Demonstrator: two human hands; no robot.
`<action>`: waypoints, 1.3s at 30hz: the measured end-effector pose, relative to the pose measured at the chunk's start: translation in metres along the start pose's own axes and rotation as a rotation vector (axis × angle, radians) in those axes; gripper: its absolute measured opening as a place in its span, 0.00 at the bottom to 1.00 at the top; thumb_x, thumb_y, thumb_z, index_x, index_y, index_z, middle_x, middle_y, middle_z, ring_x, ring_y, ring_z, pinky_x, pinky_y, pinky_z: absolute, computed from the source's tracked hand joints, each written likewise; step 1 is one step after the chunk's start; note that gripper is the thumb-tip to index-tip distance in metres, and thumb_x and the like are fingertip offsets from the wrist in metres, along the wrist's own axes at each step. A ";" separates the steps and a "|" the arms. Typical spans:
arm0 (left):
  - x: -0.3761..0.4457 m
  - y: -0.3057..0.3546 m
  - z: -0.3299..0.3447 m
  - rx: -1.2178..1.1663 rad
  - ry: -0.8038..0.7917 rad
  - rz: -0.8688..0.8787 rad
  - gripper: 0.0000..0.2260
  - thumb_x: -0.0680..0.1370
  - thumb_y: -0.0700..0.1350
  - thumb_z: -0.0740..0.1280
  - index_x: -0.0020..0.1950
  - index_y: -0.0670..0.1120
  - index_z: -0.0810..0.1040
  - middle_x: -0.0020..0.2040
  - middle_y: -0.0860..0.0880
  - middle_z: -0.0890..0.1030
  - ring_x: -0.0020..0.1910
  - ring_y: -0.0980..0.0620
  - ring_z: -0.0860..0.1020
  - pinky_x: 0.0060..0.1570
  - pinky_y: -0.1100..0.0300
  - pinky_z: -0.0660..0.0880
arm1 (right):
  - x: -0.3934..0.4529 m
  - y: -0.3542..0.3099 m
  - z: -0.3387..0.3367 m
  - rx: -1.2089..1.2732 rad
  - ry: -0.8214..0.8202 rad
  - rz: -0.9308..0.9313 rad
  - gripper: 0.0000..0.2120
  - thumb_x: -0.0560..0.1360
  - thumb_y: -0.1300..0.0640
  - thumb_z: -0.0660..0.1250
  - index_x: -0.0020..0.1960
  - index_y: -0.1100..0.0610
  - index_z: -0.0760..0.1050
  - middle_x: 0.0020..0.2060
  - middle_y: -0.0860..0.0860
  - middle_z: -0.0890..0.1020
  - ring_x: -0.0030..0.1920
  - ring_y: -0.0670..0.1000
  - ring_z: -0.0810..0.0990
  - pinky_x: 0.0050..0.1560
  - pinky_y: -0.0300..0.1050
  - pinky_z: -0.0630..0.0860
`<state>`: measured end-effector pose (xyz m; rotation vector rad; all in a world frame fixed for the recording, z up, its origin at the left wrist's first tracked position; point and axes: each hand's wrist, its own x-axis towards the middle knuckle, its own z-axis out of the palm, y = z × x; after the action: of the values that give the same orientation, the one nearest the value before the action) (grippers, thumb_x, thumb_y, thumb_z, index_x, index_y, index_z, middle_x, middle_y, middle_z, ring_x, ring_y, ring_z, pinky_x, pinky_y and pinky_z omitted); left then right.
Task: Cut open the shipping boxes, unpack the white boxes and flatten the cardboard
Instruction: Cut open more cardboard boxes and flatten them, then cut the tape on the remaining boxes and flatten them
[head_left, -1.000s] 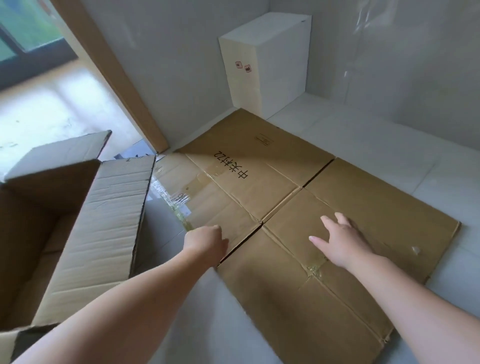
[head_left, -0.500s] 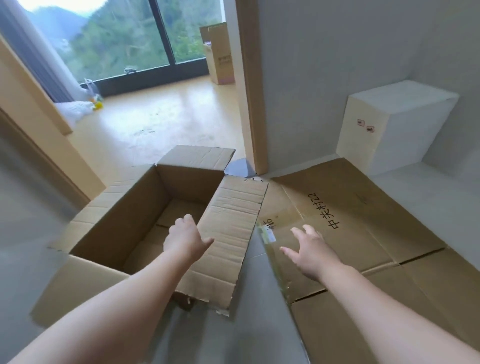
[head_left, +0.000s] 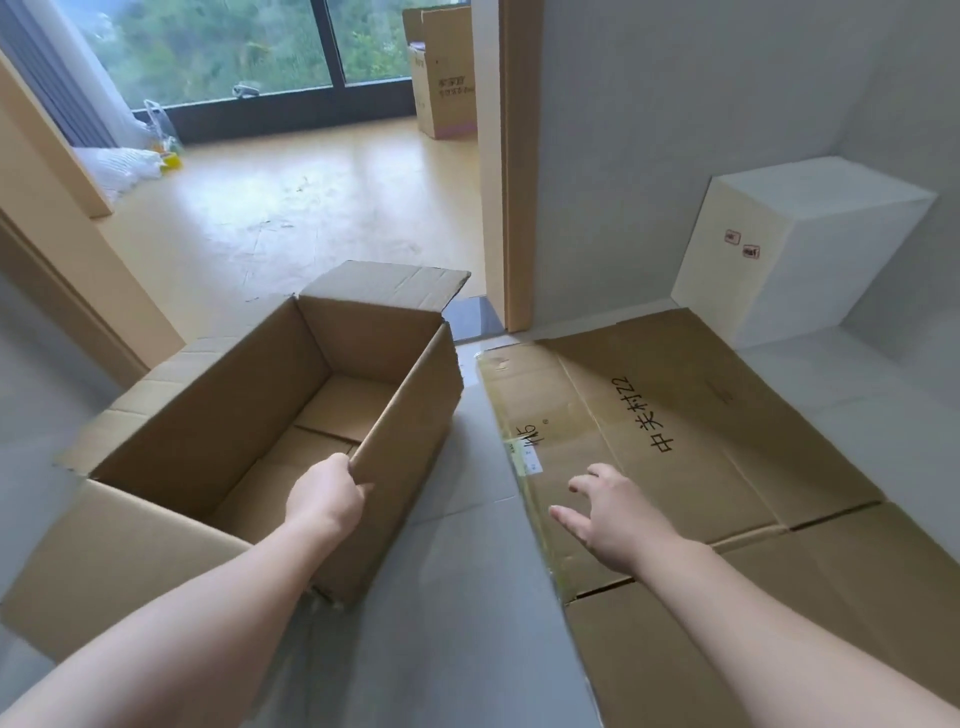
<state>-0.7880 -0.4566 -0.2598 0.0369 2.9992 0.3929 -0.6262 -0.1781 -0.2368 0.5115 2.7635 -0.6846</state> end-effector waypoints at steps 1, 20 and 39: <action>-0.001 0.002 -0.009 -0.006 0.023 0.016 0.12 0.75 0.54 0.69 0.38 0.50 0.70 0.36 0.53 0.74 0.38 0.49 0.74 0.37 0.57 0.70 | -0.001 0.005 -0.002 -0.003 0.008 0.007 0.23 0.78 0.41 0.60 0.67 0.54 0.71 0.72 0.53 0.63 0.70 0.54 0.65 0.68 0.47 0.65; -0.090 0.275 -0.170 -1.028 0.015 0.465 0.16 0.70 0.57 0.73 0.41 0.45 0.80 0.38 0.49 0.83 0.39 0.49 0.82 0.37 0.53 0.79 | -0.084 0.052 -0.194 0.699 0.480 0.223 0.45 0.70 0.28 0.59 0.78 0.53 0.53 0.74 0.52 0.64 0.73 0.55 0.64 0.69 0.48 0.61; -0.271 0.369 0.026 -1.550 -1.166 0.187 0.28 0.68 0.65 0.62 0.59 0.47 0.74 0.61 0.42 0.79 0.57 0.49 0.79 0.57 0.51 0.75 | -0.278 0.185 -0.213 0.583 0.980 0.267 0.22 0.72 0.50 0.73 0.65 0.51 0.76 0.59 0.44 0.79 0.58 0.40 0.76 0.59 0.29 0.66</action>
<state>-0.5129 -0.1037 -0.1595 0.2664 1.0571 1.7324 -0.3340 0.0029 -0.0395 1.6881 3.1425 -1.4867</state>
